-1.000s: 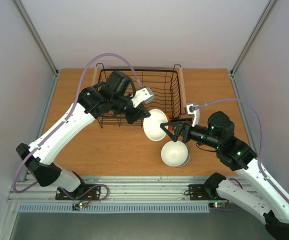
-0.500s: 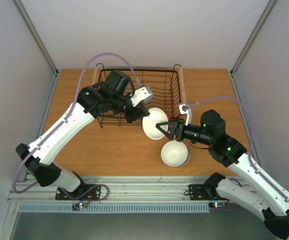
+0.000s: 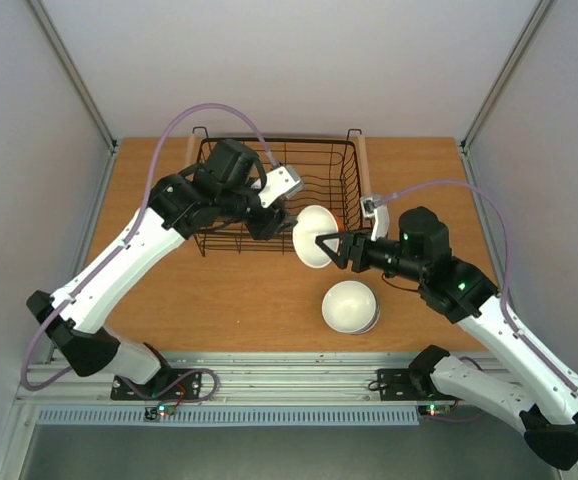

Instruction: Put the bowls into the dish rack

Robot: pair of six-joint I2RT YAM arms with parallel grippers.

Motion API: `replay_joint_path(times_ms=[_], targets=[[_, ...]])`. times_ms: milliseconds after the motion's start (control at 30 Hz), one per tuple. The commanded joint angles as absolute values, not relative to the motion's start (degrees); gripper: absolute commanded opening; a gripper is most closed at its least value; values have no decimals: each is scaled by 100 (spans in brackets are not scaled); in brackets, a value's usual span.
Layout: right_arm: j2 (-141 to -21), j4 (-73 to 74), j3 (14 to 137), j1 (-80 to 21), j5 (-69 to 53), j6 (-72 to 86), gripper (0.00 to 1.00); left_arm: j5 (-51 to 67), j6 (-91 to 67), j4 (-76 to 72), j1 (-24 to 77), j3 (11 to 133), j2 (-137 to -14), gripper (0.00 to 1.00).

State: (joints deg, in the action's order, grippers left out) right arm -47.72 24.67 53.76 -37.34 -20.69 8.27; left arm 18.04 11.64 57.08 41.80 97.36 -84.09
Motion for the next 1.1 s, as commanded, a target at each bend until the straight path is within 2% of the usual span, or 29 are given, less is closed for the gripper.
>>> replay_joint_path(times_ms=[0, 233, 300, 533, 1067], targets=[[-5217, 3236, 6284, -3752, -1122, -98, 1, 576, 1350, 5384, 4160, 9691, -8139, 58], [-7522, 4162, 8059, -3753, 499, -1170, 1, -937, 1833, 4880, 4148, 9128, -7576, 90], [-8184, 4311, 8550, -3750, 893, -1404, 1, -1049, 1896, 4852, 4051, 9029, -7443, 94], [-10185, 4431, 9994, -3751, 2507, -2245, 1, -627, 1675, 4877, 3468, 8847, -7151, 97], [-13116, 5043, 12338, -3749, 4742, -3423, 1, -353, 1609, 4860, 3296, 8613, -7070, 98]])
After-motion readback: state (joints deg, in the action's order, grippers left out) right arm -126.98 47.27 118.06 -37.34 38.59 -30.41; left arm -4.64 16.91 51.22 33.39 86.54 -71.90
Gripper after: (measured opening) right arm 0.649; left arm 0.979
